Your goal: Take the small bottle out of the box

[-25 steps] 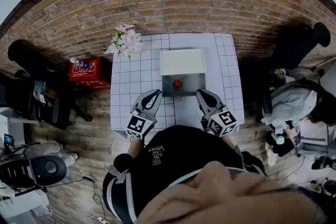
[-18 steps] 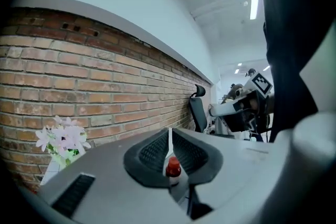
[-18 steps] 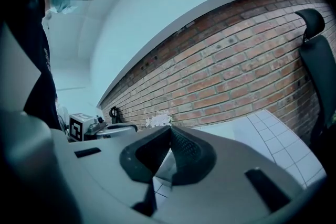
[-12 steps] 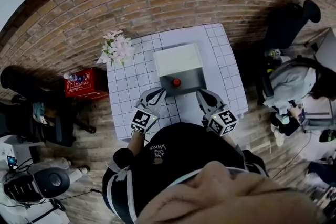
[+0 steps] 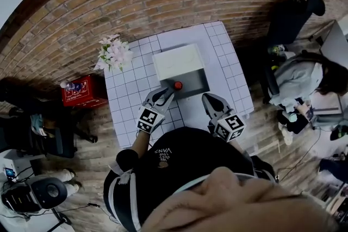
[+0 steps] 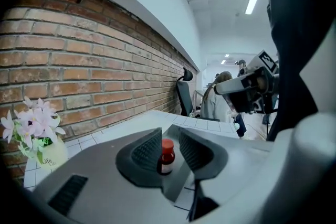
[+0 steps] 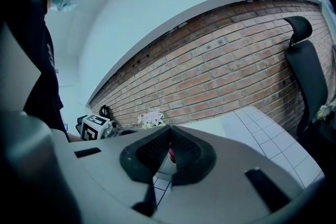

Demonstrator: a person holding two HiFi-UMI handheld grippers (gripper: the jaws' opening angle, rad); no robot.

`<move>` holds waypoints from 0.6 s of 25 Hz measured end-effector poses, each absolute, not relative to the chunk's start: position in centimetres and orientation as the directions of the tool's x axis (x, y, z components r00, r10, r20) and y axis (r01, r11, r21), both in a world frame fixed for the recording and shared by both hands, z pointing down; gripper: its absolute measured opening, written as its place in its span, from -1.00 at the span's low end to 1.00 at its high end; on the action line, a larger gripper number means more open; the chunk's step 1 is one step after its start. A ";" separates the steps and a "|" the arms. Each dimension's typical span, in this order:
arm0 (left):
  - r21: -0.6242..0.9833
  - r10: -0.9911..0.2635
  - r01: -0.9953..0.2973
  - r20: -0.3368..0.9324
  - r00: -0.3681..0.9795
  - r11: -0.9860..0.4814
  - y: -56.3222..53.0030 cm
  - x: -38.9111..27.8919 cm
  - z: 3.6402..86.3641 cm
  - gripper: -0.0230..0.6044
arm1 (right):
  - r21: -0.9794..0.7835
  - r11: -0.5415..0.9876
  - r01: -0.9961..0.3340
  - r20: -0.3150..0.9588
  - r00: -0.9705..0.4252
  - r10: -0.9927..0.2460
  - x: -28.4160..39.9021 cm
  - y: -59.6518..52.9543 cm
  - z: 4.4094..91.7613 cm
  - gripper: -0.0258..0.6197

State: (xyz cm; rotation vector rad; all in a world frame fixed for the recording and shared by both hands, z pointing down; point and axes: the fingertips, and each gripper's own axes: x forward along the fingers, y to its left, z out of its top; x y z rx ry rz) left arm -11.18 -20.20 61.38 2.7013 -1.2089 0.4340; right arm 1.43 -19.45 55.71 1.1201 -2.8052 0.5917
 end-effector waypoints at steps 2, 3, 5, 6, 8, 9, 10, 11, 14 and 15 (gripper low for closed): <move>0.030 -0.696 -0.747 0.340 0.633 -0.664 -20.5 -11.2 62.2 -0.57 | -0.329 0.655 -0.681 0.203 -0.728 -0.655 1.7 -19.4 55.9 -0.92; 0.036 -0.690 -0.746 0.351 0.633 -0.665 -20.7 -11.2 62.6 -0.52 | -0.330 0.650 -0.684 0.207 -0.724 -0.658 1.8 -19.4 55.9 -0.92; 0.040 -0.679 -0.743 0.376 0.630 -0.668 -21.1 -11.2 63.5 -0.42 | -0.330 0.642 -0.692 0.213 -0.717 -0.663 2.0 -19.4 55.9 -0.92; 0.037 -0.674 -0.742 0.391 0.627 -0.669 -21.2 -11.2 64.0 -0.38 | -0.329 0.639 -0.695 0.215 -0.714 -0.666 2.1 -19.4 56.0 -0.92; 0.023 -0.662 -0.737 0.422 0.620 -0.676 -21.5 -11.1 64.9 -0.30 | -0.328 0.631 -0.703 0.217 -0.707 -0.674 2.4 -19.2 56.3 -0.92; 0.014 -0.655 -0.733 0.436 0.617 -0.680 -21.7 -11.0 65.2 -0.27 | -0.328 0.626 -0.707 0.220 -0.702 -0.677 2.6 -19.2 56.5 -0.92; 0.003 -0.650 -0.728 0.449 0.613 -0.685 -21.8 -11.0 65.6 -0.24 | -0.328 0.621 -0.711 0.223 -0.698 -0.681 2.7 -19.1 56.6 -0.92; -0.011 -0.645 -0.724 0.463 0.608 -0.690 -22.0 -10.9 65.8 -0.22 | -0.328 0.617 -0.715 0.227 -0.694 -0.683 2.9 -19.1 56.7 -0.92; -0.049 -0.635 -0.714 0.504 0.586 -0.698 -22.5 -10.6 66.6 -0.16 | -0.329 0.604 -0.726 0.236 -0.683 -0.692 3.3 -18.9 56.7 -0.92; -0.054 -0.630 -0.712 0.516 0.581 -0.700 -22.6 -10.6 67.1 -0.14 | -0.330 0.599 -0.730 0.239 -0.678 -0.695 3.5 -18.8 56.8 -0.92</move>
